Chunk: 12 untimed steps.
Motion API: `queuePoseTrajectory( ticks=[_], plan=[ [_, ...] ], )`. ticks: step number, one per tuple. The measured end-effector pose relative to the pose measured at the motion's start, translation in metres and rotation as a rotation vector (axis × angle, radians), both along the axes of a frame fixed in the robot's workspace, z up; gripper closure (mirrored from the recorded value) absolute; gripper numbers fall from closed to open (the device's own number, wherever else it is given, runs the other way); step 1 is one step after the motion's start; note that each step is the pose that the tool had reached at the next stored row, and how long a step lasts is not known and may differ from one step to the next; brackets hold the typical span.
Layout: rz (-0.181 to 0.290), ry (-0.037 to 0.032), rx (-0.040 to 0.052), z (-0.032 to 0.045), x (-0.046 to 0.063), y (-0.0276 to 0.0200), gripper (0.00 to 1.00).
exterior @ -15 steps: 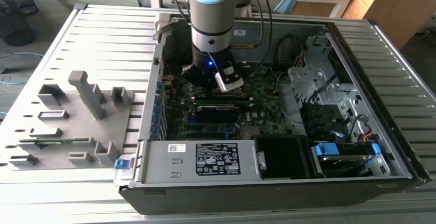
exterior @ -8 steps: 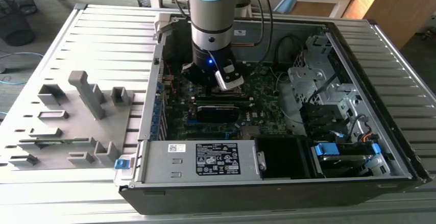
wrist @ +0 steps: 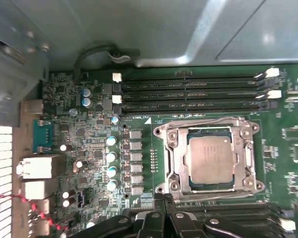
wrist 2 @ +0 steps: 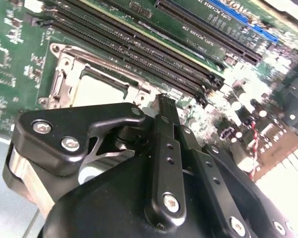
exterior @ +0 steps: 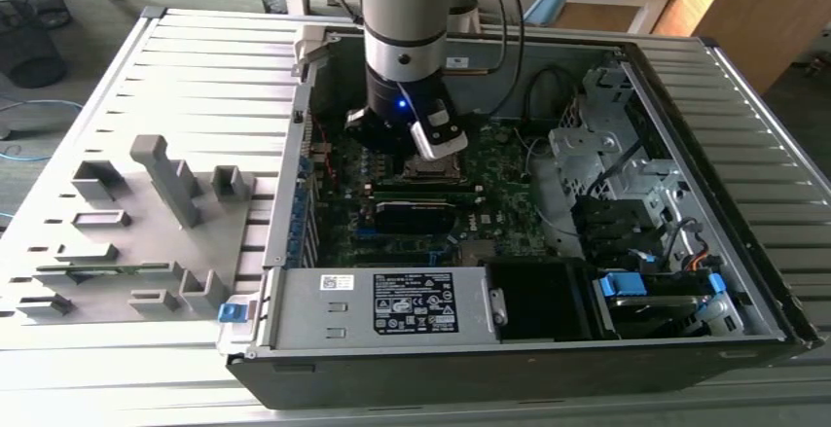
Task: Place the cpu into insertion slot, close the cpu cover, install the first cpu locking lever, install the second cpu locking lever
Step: 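Install the second cpu locking lever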
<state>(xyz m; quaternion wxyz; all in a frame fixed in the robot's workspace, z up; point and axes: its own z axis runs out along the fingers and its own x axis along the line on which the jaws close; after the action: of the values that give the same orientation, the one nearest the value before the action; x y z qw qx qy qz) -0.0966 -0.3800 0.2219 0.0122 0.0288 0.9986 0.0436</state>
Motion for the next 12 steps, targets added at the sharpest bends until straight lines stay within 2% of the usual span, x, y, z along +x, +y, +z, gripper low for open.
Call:
queuePoseTrajectory(
  ticks=[8, 12],
  plan=[
    [0.000, 0.0001, -0.0001, 0.0267, 0.000, 0.0000, 0.89],
    [0.000, 0.0000, 0.0001, 0.0285, 0.000, 0.0000, 0.89]
  ],
)
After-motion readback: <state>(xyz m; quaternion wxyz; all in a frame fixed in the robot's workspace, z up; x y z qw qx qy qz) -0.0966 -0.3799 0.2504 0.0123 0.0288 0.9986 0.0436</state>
